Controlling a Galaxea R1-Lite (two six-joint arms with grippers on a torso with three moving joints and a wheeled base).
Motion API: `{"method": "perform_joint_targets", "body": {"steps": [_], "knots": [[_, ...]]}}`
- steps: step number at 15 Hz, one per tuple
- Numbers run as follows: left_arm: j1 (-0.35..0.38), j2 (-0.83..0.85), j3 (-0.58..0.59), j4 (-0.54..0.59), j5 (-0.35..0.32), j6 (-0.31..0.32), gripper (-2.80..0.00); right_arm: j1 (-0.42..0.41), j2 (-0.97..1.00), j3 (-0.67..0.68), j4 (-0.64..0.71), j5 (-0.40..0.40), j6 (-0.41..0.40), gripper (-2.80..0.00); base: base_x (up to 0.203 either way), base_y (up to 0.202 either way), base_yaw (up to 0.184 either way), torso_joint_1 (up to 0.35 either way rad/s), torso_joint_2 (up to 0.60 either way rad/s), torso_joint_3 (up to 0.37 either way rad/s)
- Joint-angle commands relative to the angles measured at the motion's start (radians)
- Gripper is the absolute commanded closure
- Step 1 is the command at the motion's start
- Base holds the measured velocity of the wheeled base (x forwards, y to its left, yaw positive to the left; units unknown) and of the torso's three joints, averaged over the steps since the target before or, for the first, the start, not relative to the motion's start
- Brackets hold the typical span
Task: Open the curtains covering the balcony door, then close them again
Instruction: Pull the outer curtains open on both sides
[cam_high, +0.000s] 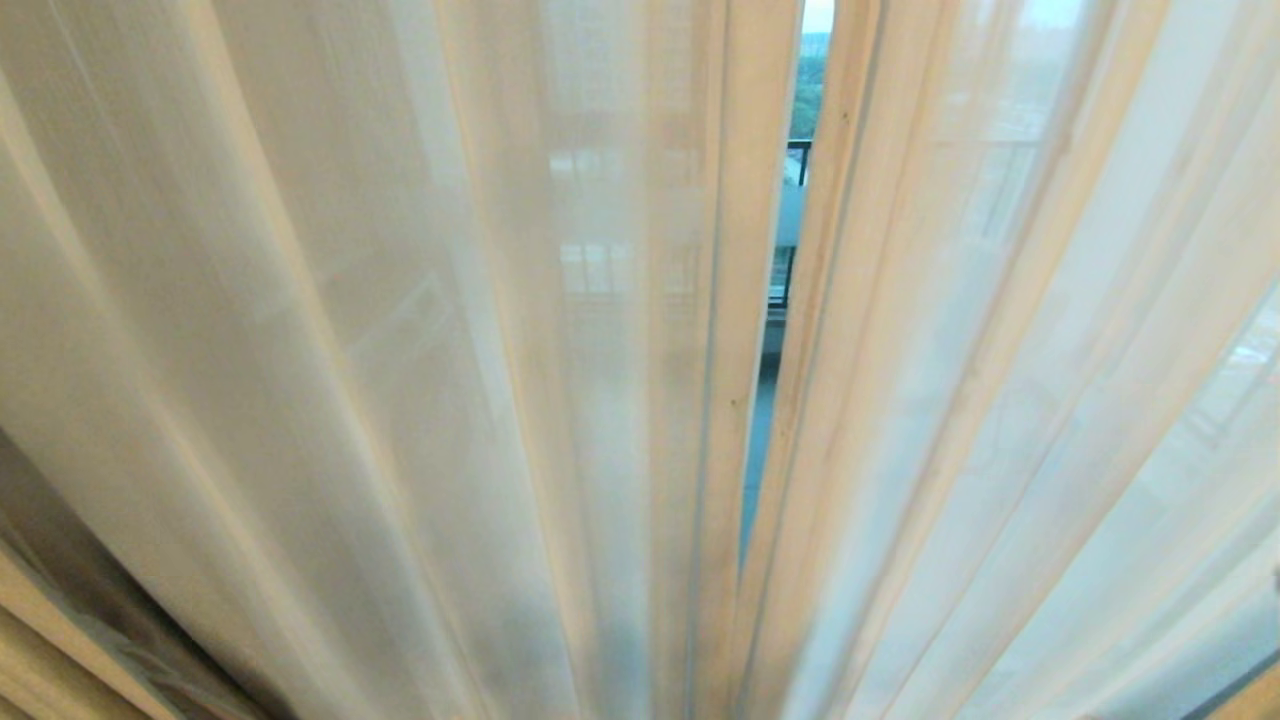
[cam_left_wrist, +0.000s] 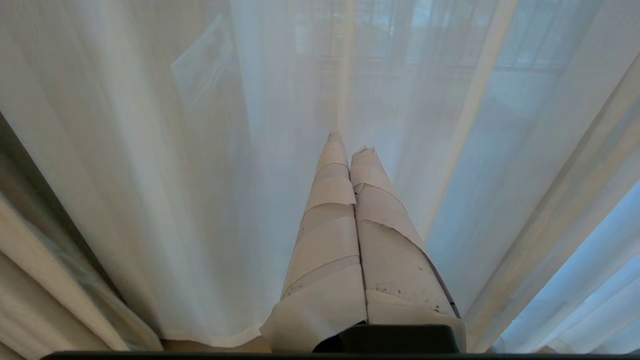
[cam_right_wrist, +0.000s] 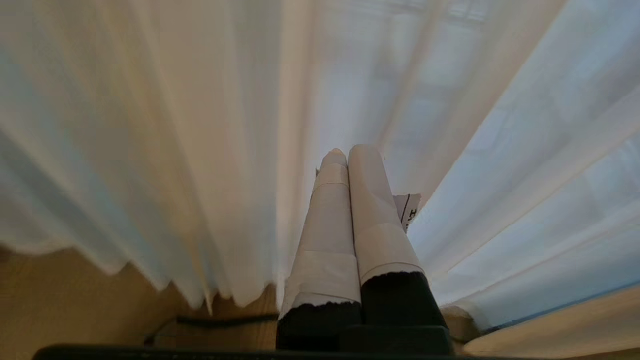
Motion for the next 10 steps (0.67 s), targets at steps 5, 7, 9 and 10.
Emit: {"method": "perform_joint_targets", "body": {"steps": [5,7,9,10], "knots": [[0.000,0.000,0.000,-0.001,0.000,0.000,0.00,0.036,-0.335,0.221,0.094,0.002,-0.046,0.00,0.000,0.000,0.000,0.000,0.00,0.000],[0.000,0.000,0.000,-0.001,0.000,-0.001,0.00,0.023,-0.406,0.225,0.190,-0.001,-0.050,0.00,0.000,0.000,0.000,0.000,0.00,0.000],[0.001,0.000,0.000,-0.001,0.000,-0.001,0.00,0.011,-0.462,0.226,0.230,-0.005,-0.054,0.00,0.000,0.000,0.000,0.000,0.00,0.000],[0.000,0.000,0.000,-0.001,0.000,0.000,0.00,0.009,-0.485,0.226,0.246,-0.005,-0.058,0.00,0.000,0.000,0.000,0.000,0.00,0.000]]}}
